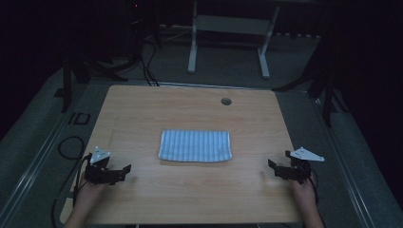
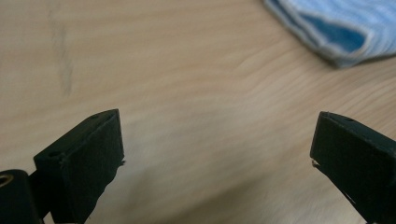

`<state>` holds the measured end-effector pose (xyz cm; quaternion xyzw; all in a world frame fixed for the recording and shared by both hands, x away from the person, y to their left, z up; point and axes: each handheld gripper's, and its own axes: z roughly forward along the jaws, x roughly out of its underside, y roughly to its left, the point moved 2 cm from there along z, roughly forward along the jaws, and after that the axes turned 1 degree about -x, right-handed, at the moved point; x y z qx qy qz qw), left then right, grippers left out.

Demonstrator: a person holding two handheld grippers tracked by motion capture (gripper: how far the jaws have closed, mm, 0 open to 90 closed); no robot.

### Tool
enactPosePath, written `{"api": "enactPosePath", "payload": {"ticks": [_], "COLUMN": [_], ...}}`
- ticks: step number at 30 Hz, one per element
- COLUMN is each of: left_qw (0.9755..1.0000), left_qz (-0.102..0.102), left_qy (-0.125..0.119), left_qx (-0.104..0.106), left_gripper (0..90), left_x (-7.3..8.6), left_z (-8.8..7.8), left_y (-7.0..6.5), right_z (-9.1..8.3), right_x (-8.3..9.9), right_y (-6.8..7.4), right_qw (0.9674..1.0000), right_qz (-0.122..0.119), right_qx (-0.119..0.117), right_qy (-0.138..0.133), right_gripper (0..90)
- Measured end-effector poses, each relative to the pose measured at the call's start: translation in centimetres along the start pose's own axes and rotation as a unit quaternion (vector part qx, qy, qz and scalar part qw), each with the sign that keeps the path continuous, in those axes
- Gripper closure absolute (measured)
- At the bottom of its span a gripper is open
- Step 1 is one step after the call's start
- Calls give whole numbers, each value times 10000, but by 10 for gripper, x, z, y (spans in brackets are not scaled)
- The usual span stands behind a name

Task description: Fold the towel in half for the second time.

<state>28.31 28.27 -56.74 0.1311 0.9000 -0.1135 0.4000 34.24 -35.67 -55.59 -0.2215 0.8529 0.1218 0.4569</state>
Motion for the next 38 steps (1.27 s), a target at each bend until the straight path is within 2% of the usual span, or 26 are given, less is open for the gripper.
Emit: {"api": "enactPosePath", "payload": {"ticks": [2, 4, 7, 10, 13, 17, 19, 23, 25, 27, 38], "left_qw": [9999, 9996, 9984, 9975, 9972, 9952, 9951, 9948, 9943, 9934, 9937], "left_qz": [-90, -178, -295, -346, -360, -534, -532, -581, -578, -608, -632], "left_qy": [-93, -230, -483, -610, -618, -764, -782, -784, -852, -926, -871], "left_qx": [-14, 41, -1, -48, -201, -289, -299, -304, -265, -302, -322], "left_gripper": [29, 29, 29, 30, 30, 30, 30, 30, 30, 30, 30], "left_x": [3, 4, 5, 6, 7, 8, 9, 12, 12, 12, 14], "left_z": [-4, -10, -17, -21, -22, -24, -24, -23, -24, -26, -23], "left_y": [1, 2, 3, 4, 7, 11, 11, 12, 12, 13, 12], "right_z": [-4, -8, -14, -20, -25, -30, -34, -34, -34, -32, -28], "right_x": [6, 8, 12, 15, 19, 24, 26, 29, 29, 29, 28], "right_y": [-6, -10, -16, -18, -19, -22, -25, -32, -32, -29, -27], "right_qw": [9997, 9989, 9970, 9954, 9944, 9923, 9898, 9863, 9863, 9874, 9881], "right_qz": [148, 311, 588, 705, 757, 795, 914, 1155, 1162, 1021, 905], "right_qx": [211, 323, 436, 556, 648, 862, 980, 1040, 1034, 1113, 1199], "right_qy": [-21, -111, -246, -345, -361, -402, -486, -545, -543, -480, -320], "right_gripper": [107, 108, 107, 108, 108, 108, 108, 108, 108, 108, 108]}}
